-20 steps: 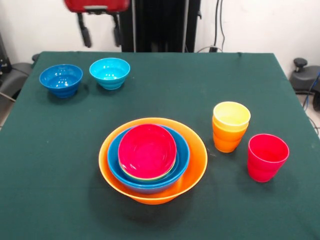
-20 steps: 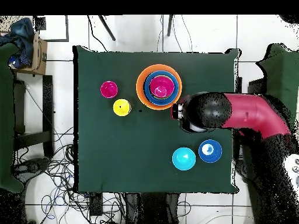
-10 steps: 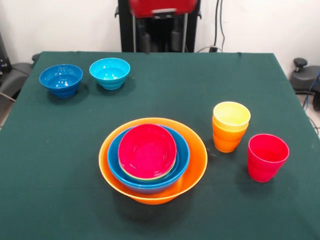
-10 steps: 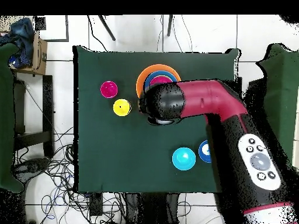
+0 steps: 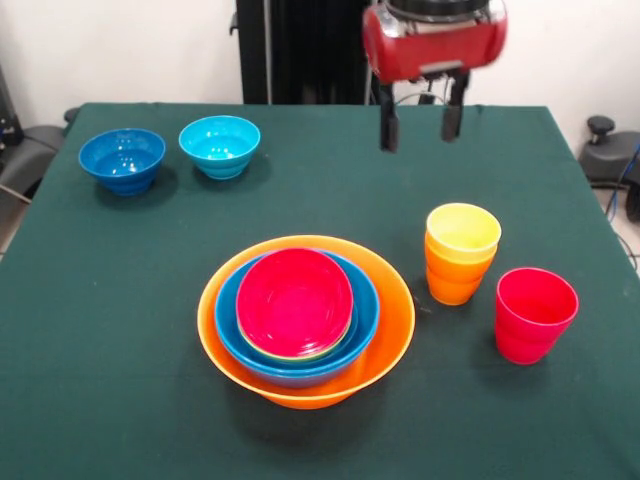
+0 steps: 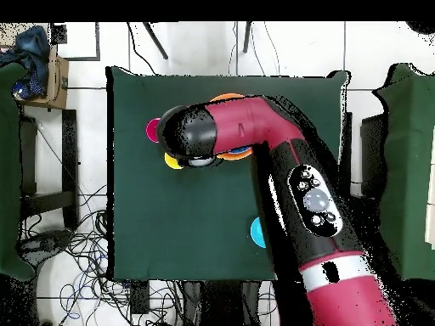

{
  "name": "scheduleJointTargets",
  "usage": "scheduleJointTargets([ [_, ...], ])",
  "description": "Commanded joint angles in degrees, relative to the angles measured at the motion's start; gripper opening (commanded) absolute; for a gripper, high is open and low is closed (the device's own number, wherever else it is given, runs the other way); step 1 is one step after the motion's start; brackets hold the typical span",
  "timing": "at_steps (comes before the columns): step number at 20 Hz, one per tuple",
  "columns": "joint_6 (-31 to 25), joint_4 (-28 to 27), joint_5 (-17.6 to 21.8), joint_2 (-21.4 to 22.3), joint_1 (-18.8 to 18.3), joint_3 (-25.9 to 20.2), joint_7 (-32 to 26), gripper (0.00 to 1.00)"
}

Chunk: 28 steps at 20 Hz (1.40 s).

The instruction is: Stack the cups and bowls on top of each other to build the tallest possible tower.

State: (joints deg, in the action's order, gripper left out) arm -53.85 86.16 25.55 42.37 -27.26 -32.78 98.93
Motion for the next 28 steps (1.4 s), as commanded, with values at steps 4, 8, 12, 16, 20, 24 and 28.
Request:
scheduleJointTargets([
  [4,5.56,-5.64,7.81,-10.21,4.7,8.54,7.3,1.0],
  [8,6.46,-6.5,8.32,-11.53,5.94,10.23,7.06,1.0],
  [12,7.71,-6.73,9.09,-12.48,6.93,11.77,6.95,1.0],
  [16,8.55,-7.78,9.67,-14.06,8.28,13.33,7.22,1.0],
  [20,8.64,-8.65,9.37,-15.02,9.38,14.33,7.39,1.0],
  [24,7.35,-8.84,7.44,-14.49,9.81,14.61,6.44,1.0],
  [28,5.65,-7.86,4.67,-12.64,9.19,13.8,5.22,1.0],
])
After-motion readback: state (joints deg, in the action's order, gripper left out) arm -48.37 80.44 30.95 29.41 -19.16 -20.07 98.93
